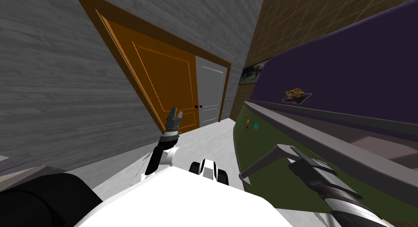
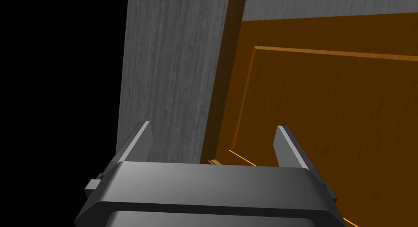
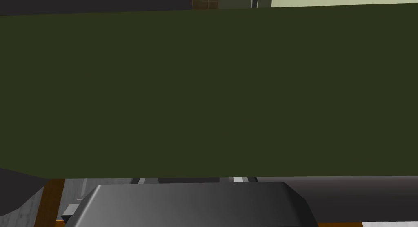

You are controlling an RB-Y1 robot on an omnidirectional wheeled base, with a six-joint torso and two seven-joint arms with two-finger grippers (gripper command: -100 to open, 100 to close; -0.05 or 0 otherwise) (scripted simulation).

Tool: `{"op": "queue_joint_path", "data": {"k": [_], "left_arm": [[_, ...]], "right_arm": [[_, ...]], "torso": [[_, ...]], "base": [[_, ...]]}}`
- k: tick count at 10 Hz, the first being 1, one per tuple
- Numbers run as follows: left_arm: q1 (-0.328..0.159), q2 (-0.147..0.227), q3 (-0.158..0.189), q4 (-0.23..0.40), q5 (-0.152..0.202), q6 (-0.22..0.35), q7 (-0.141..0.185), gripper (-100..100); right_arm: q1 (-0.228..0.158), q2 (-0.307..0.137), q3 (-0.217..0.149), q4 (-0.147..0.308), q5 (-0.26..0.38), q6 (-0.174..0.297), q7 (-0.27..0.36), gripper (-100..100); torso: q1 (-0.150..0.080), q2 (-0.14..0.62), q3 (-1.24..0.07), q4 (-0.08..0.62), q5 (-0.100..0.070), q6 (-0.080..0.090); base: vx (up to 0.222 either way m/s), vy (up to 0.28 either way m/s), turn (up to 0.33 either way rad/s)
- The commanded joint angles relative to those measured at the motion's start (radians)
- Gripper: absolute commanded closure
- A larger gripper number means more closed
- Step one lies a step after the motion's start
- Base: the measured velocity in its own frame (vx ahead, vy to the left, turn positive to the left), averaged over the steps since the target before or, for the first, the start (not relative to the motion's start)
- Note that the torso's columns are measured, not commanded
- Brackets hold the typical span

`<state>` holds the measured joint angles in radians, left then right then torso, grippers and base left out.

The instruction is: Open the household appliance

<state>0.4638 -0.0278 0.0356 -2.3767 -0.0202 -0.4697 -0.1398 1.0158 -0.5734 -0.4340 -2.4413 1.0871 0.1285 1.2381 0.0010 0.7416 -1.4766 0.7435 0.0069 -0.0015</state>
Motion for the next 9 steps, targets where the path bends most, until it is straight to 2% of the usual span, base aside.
{"op": "queue_joint_path", "data": {"k": [1, 5, 9], "left_arm": [[0.000, 0.000, 0.000, 0.000, 0.000, 0.000, 0.000, 0], [0.000, 0.000, 0.000, 0.000, 0.000, 0.000, 0.000, 0], [0.000, 0.000, 0.000, 0.000, 0.000, 0.000, 0.000, 0]], "right_arm": [[0.003, 0.012, -0.019, 0.005, -0.001, 0.000, -0.005, 100], [0.019, 0.027, -0.042, 0.015, -0.010, 0.028, -0.010, 100], [0.033, 0.040, -0.063, 0.022, -0.019, 0.059, -0.014, 100]], "torso": [[0.006, 0.000, 0.001, -0.001, 0.000, 0.002], [0.005, -0.003, 0.000, -0.003, -0.002, 0.001], [0.004, -0.002, 0.000, -0.002, -0.001, 0.000]], "base": [[0.043, 0.111, -0.017], [0.111, 0.180, -0.034], [0.134, 0.244, -0.033]]}}
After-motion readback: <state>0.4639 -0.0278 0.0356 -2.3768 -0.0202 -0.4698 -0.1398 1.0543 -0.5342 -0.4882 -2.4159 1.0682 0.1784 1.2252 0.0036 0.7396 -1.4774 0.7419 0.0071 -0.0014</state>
